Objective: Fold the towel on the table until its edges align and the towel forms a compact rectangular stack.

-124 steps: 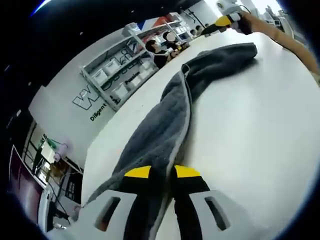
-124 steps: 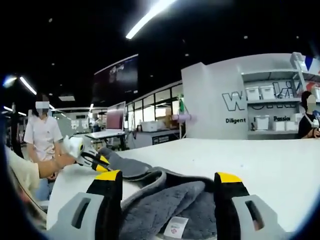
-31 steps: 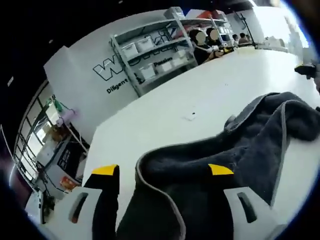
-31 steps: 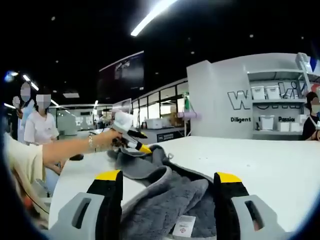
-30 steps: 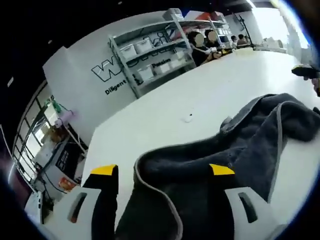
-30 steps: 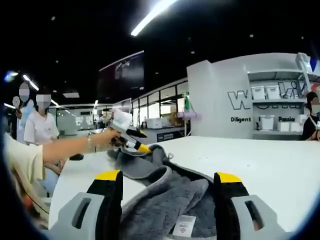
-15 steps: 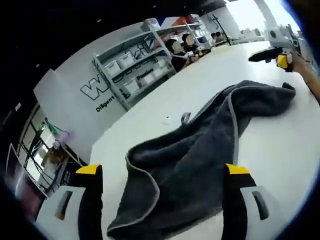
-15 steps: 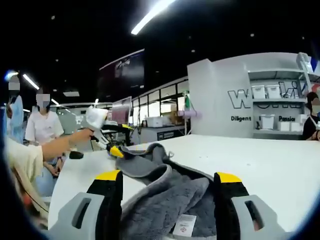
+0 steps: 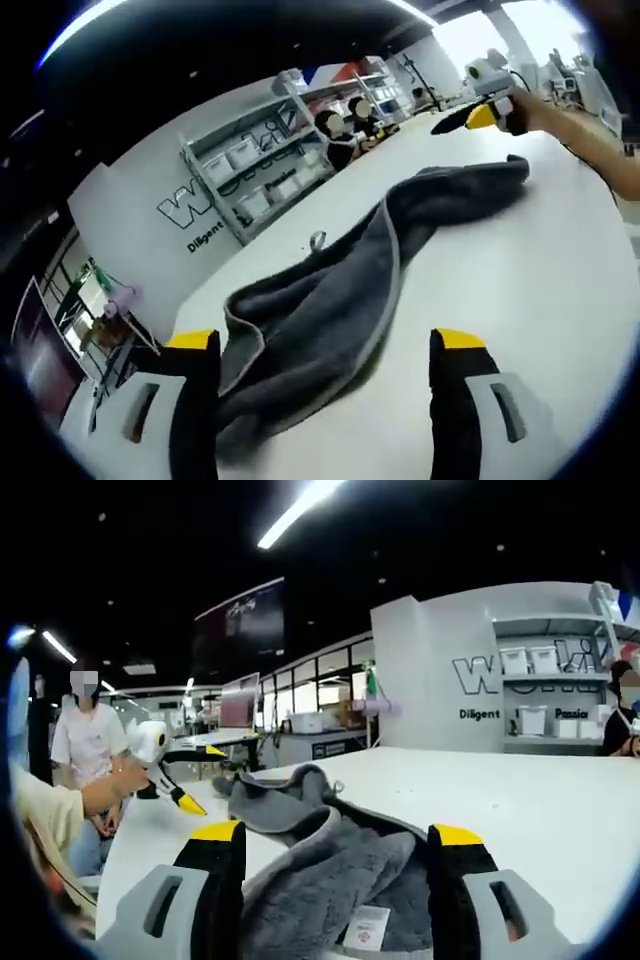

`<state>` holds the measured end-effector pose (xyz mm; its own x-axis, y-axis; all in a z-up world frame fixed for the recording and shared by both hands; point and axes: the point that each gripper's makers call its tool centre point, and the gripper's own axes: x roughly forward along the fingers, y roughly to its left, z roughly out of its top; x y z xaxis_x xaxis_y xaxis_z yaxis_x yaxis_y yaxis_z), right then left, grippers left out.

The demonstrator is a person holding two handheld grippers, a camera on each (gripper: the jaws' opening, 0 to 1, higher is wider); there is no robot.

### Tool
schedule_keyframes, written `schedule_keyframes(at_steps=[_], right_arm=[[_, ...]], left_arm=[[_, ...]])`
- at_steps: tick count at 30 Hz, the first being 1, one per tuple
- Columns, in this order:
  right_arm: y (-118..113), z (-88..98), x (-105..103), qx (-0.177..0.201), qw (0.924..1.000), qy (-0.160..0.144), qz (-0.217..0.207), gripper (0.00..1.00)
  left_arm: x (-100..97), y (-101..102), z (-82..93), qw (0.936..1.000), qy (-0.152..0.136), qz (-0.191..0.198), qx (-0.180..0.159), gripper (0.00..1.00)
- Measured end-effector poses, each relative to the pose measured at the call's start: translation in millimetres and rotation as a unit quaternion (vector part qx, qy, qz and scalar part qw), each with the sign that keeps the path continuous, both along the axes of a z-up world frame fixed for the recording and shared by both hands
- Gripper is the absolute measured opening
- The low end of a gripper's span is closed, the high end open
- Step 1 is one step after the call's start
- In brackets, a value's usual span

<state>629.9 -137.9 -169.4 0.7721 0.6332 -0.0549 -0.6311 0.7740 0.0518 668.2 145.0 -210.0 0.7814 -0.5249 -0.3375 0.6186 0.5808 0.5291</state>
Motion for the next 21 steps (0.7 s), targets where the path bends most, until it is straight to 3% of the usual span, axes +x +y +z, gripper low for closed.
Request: schedule_keyframes(at_steps=[3, 9, 21], right_arm=[[1.0, 0.1, -1.3, -0.001, 1.0000, -0.001, 0.000, 0.74], [4.1, 0.3, -3.9, -0.001, 1.0000, -0.003, 0.001, 0.74], [10.7, 0.0, -9.7, 0.005, 0.9999, -0.005, 0.009, 0.75]], left_arm=[[-1.6, 5.4, -12.7, 1.0000, 0.005, -0.002, 0.004, 0.69], [4.0, 11.4, -22.6, 0.9997, -0.016, 0.003, 0.016, 0.41], [14.0, 9.6, -40.6, 0.9991, 0.004, 0.016, 0.039, 0.28]])
